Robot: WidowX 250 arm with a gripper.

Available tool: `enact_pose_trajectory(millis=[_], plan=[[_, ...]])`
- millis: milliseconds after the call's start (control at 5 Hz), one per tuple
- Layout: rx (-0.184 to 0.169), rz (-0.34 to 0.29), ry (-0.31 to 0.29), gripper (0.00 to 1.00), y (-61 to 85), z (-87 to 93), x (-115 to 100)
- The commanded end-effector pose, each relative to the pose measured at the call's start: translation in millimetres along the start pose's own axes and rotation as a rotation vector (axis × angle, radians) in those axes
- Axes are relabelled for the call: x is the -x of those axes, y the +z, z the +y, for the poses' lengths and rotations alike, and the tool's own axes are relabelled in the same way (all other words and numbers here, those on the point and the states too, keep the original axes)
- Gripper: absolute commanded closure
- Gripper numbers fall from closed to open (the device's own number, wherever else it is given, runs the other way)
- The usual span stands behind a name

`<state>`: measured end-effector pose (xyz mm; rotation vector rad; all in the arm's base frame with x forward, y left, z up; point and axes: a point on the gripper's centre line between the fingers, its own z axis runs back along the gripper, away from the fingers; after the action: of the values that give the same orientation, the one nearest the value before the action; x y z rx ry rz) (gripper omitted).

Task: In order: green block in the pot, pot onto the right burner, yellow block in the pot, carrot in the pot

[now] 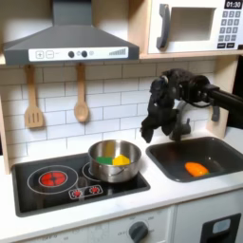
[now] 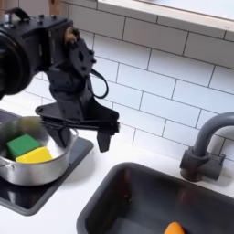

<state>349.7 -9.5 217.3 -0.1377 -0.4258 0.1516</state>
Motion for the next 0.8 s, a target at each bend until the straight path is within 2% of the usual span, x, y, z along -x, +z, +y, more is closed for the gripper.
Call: enact_pose_trajectory(millis=[0, 200, 400, 600], plan=[[0.038, 0.042, -0.085, 0.00, -5.1, -19.5, 17], [0.044, 0.056, -0.130, 0.00, -8.2, -30.7, 22], [0.073, 0.062, -0.154, 0.00, -9.9, -42.1, 27], [0.077, 0.077, -0.181, 0.00, -17.6, -51.8, 33]])
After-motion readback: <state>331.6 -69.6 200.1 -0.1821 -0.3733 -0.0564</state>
